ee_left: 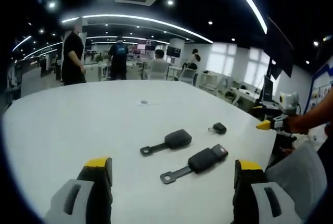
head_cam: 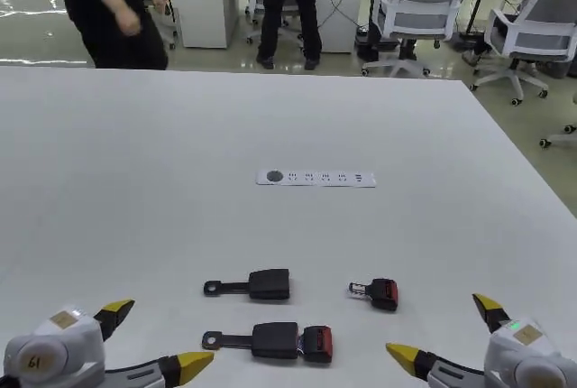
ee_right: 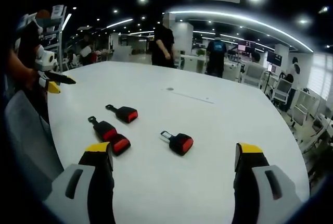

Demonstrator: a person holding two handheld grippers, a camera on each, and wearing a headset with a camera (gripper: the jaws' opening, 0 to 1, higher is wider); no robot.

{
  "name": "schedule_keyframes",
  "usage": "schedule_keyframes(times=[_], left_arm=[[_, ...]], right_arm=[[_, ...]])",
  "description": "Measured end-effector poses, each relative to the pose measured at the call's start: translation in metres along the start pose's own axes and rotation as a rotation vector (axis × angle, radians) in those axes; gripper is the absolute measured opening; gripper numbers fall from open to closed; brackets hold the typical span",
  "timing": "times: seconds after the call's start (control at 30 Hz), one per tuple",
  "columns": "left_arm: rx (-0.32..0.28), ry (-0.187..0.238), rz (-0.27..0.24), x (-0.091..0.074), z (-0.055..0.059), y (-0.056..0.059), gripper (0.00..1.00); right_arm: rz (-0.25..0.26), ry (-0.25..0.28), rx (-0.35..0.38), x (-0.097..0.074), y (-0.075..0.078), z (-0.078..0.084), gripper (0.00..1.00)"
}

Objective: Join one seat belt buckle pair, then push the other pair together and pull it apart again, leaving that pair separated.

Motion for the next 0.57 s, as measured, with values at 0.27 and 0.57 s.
schedule_keyframes(times=[0.27,0.57], left_arm=[[0.011,0.006,-0.004,-0.002,-0.003,-0.002,1.00],[0.026,0.012,-0.002,0.001,-0.008,-0.005,1.00]], right_arm=[[0.005,-0.006,0.006,-0.003,0.000,0.005,0.98],[0.001,-0.007,0.013,-0.005,-0.003,0.005,0.98]])
Point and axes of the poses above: the centre of the closed fingertips' face, and the gripper's own axes: x roughly forward along the fingers, y roughly to its right, z roughly out of its underside, the point moved 3 cm from there along -x, roughly backward along the fingers, and after that the axes turned 3 degrees about z, right-handed, at the moved point
